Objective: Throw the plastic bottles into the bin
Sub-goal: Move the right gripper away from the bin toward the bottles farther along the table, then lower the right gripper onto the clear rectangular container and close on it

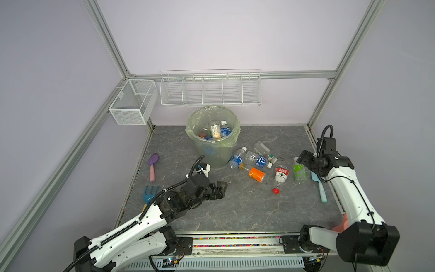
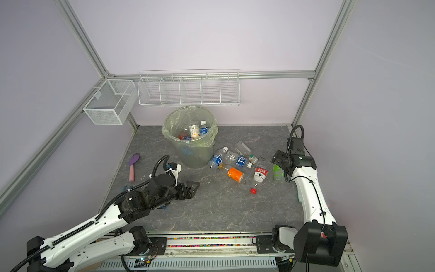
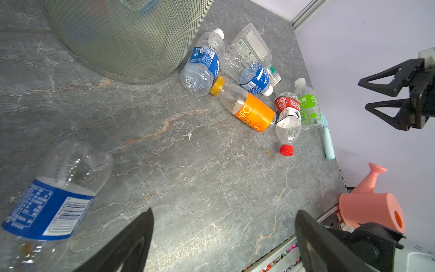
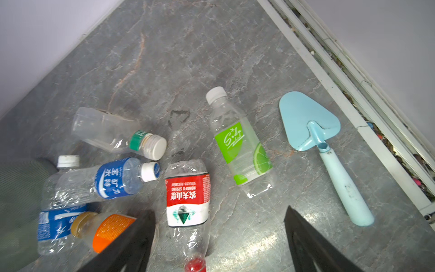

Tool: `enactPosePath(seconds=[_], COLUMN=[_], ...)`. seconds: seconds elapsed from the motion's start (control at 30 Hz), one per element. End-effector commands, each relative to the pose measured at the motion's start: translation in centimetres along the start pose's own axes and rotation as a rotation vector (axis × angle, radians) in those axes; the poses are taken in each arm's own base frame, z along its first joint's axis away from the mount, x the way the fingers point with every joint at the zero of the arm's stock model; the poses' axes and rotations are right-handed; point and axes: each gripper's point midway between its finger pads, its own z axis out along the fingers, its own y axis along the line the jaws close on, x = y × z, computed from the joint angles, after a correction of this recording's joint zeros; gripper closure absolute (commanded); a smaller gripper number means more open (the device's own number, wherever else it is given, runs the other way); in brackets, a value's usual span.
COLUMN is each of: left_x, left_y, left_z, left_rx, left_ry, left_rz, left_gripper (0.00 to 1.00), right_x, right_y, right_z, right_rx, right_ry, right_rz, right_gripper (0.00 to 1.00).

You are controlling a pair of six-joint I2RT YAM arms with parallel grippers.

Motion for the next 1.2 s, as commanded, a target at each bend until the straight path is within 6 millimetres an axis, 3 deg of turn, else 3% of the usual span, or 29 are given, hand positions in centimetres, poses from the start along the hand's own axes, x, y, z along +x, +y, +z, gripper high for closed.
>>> enactPosePath(seconds=[0.0, 0.2, 0.33, 0.8, 1.17], left_x=[-1.2, -1.2, -1.1, -0.9, -0.8], left_y=[-0.9, -1.2, -1.3, -1.2, -1.1], left_z=[-0.5, -0.1, 0.2, 0.5, 0.3], left_rx=[0.013, 0.018, 0.02, 0.008, 0.007], left_ry=[-0.033, -0.028, -0.02, -0.012, -0.009], left_rz=[0.012, 0.017, 0.014, 0.025, 0.051], left_gripper=[0.07, 0.07, 0.07, 0.07, 0.07], right_x=[0.4, -0.4, -1.0, 0.3, -0.3], right_y=[-0.9, 4.7, 6.2, 13.8, 19.0], right_z=[1.1, 0.9, 1.3, 2.8, 7.7], right_rx=[0.027, -0.261, -0.258, -0.388, -0.418], right_ry=[0.025, 0.001, -0.003, 0.029, 0.103], right_rz=[0.034, -0.102, -0.186, -0.416, -0.533], right_gripper=[0.12, 0.12, 0.12, 0.09, 0.12])
